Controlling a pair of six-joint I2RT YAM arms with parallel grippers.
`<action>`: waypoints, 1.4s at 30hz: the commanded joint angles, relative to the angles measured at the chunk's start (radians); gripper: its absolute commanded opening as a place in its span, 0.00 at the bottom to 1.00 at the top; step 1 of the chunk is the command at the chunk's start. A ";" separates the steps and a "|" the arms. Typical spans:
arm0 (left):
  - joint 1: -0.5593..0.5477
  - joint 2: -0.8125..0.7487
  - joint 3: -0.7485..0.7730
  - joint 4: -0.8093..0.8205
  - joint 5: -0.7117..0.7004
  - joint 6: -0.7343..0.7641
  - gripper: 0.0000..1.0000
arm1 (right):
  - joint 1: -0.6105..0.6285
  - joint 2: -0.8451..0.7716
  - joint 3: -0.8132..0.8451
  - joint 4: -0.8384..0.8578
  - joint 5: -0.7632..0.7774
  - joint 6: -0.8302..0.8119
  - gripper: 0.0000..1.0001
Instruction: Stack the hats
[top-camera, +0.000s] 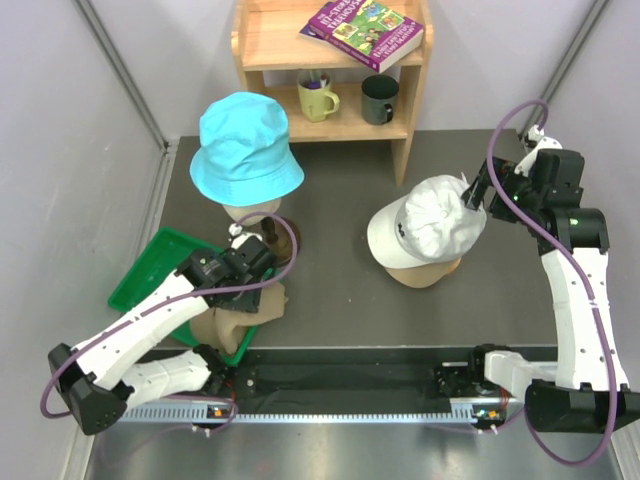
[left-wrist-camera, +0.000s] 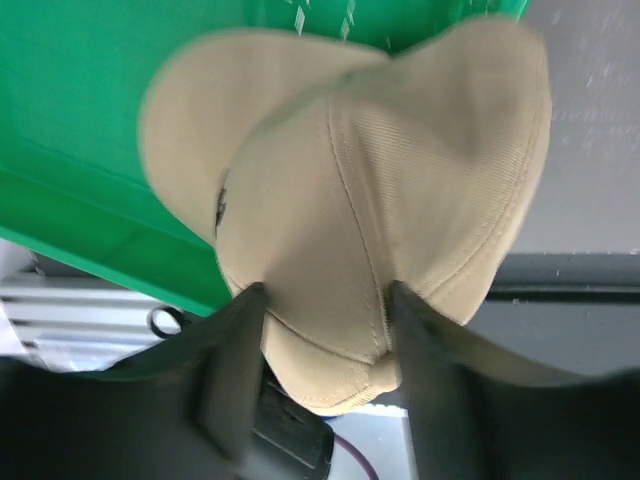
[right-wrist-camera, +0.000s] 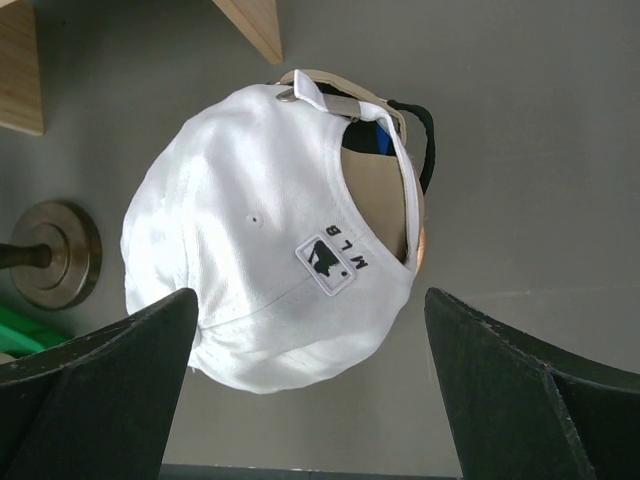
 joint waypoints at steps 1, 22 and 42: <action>0.000 0.003 -0.063 0.030 0.078 -0.044 0.40 | -0.005 -0.016 0.040 0.014 0.005 -0.004 0.95; 0.000 -0.075 0.299 0.332 0.311 -0.407 0.00 | 0.351 -0.180 -0.144 0.456 -0.253 0.272 0.92; 0.001 -0.233 0.134 0.707 0.509 -0.706 0.00 | 0.673 -0.291 -0.476 0.832 -0.313 0.337 0.96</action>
